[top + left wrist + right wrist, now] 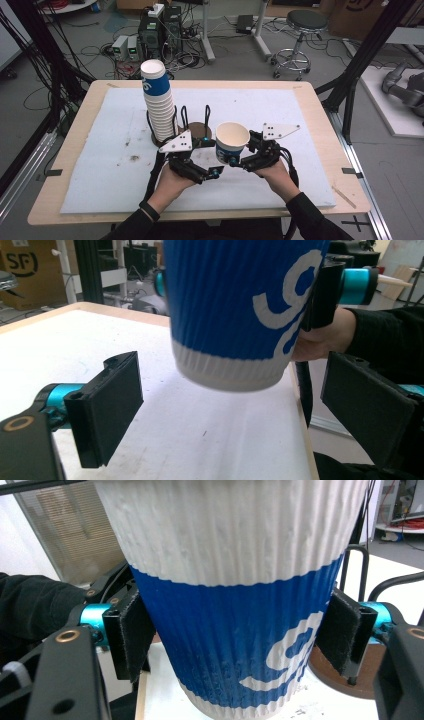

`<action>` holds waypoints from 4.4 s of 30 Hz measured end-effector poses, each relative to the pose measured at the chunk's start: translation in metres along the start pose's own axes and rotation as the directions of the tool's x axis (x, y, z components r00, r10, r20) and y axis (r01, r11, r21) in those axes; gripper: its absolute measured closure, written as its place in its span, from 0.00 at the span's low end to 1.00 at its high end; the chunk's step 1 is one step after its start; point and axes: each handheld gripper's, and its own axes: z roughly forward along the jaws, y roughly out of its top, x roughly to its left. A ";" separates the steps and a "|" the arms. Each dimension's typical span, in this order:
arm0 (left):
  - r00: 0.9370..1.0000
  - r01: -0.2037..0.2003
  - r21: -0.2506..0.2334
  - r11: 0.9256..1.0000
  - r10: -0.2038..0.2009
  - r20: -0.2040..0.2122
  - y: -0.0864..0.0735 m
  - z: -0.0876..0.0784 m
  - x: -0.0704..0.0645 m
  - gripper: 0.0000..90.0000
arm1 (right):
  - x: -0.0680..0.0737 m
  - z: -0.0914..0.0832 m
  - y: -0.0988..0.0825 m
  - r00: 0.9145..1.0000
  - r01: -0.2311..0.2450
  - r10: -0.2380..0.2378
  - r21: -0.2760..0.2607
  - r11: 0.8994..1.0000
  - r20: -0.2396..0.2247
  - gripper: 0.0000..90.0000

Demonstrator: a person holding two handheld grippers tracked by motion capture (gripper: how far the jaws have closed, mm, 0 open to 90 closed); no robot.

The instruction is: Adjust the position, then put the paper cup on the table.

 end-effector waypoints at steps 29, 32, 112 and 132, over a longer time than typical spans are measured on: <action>0.998 -0.006 0.034 0.999 0.004 0.067 -0.008 0.010 -0.002 0.33 | 0.009 0.016 0.002 1.000 -0.007 0.009 0.060 0.998 -0.028 0.17; 0.997 -0.006 0.035 0.999 0.003 0.072 -0.008 0.011 -0.002 0.33 | 0.010 0.014 0.005 1.000 0.000 0.001 0.040 0.999 -0.027 0.17; 0.983 -0.082 -0.037 0.996 0.074 -0.169 -0.003 -0.071 0.012 0.15 | -0.007 -0.015 0.002 0.992 0.014 -0.015 0.005 1.000 0.125 0.23; 0.977 -0.082 -0.044 0.996 0.071 -0.203 -0.006 -0.076 0.010 0.15 | -0.005 -0.019 0.006 0.990 0.035 -0.033 -0.009 0.999 0.139 0.23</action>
